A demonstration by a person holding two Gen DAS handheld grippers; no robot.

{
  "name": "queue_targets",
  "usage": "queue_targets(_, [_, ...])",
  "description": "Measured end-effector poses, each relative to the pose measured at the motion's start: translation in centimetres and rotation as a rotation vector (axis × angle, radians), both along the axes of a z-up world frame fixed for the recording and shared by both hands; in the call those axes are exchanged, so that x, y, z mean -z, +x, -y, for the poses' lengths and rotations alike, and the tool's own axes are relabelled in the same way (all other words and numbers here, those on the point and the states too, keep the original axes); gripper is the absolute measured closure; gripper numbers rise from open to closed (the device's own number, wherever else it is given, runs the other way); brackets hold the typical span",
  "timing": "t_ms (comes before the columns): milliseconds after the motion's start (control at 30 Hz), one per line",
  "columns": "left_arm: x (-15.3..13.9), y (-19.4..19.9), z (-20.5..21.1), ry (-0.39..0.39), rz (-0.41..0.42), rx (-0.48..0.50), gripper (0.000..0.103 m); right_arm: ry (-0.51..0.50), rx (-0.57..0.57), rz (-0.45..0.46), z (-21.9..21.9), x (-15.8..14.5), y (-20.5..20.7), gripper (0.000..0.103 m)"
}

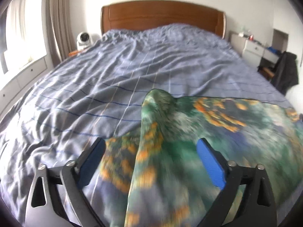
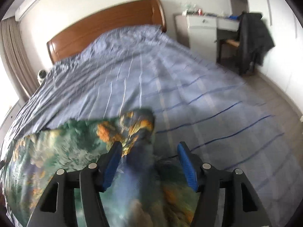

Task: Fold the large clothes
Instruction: 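Fold the hem up toward the collar with both grippers, then release the folded jacket with both grippers and hold them open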

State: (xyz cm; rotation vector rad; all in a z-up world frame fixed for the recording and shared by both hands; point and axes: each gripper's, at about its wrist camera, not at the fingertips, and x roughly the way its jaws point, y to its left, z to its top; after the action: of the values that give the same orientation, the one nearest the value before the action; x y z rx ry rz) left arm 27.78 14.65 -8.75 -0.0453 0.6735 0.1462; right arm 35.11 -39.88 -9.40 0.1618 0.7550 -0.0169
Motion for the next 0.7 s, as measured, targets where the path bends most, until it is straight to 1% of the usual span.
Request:
queue_targets(67, [-0.5,-3.3,0.4,-0.004,0.025,0.01,0.002,-0.036,0.002,0.03,0.0,-1.8,-1.9,0.038])
queue_targets(133, [-0.3,-6.0,0.7,-0.021,0.023,0.018,0.002,-0.054,-0.004,0.05,-0.1,-3.1,-3.8,0.035])
queue_targets(200, [0.6,-8.1,1.0,-0.049,0.007,0.011,0.002,-0.056,-0.015,0.068,-0.4,-4.0,-6.0,0.032])
queue_targets(267, [2.1,-10.0,1.2,-0.086,-0.029,-0.005,0.002,-0.065,-0.023,0.078,-1.0,-4.7,-8.6,0.023])
queue_targets(333, [3.5,-11.0,1.7,-0.094,-0.064,-0.008,0.002,-0.078,-0.026,0.081,-1.5,-4.9,-10.6,0.023])
queue_targets(367, [4.5,-11.4,2.1,-0.087,-0.09,-0.009,0.002,-0.084,-0.03,0.082,-1.8,-5.0,-11.7,0.023])
queue_targets(467, [6.4,-12.0,2.8,-0.058,-0.141,-0.018,0.002,-0.099,-0.04,0.08,-2.8,-5.2,-14.8,0.023])
queue_targets(633, [8.3,-12.5,3.3,-0.044,-0.2,-0.023,0.002,-0.12,-0.053,0.084,-4.8,-5.2,-19.3,0.023])
queue_targets(700, [8.4,-12.6,3.6,-0.024,-0.196,-0.024,0.001,-0.128,-0.063,0.085,-5.6,-5.0,-20.7,0.023])
